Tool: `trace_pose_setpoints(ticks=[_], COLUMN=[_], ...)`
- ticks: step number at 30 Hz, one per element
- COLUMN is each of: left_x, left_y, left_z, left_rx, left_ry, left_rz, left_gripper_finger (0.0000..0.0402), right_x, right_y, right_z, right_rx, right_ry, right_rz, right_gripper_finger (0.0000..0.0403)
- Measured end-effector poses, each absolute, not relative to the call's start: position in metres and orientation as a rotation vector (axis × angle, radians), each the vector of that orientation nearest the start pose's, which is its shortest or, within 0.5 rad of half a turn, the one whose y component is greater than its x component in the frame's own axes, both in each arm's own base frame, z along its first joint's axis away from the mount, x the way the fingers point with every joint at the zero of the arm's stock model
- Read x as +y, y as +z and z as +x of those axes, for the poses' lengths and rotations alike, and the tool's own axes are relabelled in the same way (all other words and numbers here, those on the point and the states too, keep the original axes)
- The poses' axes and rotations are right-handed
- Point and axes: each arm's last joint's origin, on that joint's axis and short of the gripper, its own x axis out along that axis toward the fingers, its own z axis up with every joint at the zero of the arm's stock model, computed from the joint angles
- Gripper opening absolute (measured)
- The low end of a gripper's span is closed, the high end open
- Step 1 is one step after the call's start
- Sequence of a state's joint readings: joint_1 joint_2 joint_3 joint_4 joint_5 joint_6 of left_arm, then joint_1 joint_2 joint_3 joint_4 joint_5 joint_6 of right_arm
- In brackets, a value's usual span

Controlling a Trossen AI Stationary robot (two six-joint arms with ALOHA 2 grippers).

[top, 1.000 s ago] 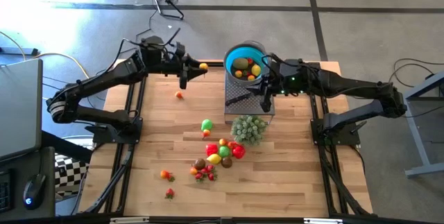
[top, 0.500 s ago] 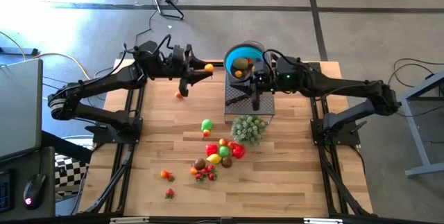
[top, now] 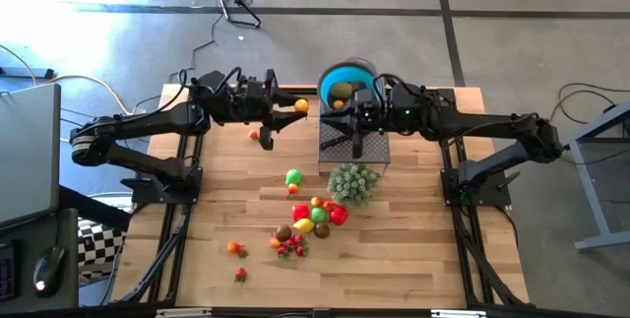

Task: Pick & Place Fruit
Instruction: Put the orange pear into the blue strainer bowl

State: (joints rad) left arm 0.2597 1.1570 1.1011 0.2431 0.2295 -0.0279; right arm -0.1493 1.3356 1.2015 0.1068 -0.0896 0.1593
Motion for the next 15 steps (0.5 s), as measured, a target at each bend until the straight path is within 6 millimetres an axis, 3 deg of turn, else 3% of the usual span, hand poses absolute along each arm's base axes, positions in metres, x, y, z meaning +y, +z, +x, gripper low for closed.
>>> trace_pose_setpoints(ticks=[8, 15], left_x=[0.060, 0.061], left_y=[0.408, 0.404], left_z=[0.249, 0.253], left_rx=[-0.169, -0.150], left_ry=[0.032, 0.028], left_rz=[0.012, -0.006], left_gripper_finger=[0.0134, 0.0134], right_x=[-0.039, -0.039], right_y=[0.380, 0.370], right_z=[0.314, 0.331], right_rx=[-0.017, -0.036], right_ry=[-0.052, -0.040], right_rz=[0.178, 0.203], right_gripper_finger=[0.0155, 0.0214])
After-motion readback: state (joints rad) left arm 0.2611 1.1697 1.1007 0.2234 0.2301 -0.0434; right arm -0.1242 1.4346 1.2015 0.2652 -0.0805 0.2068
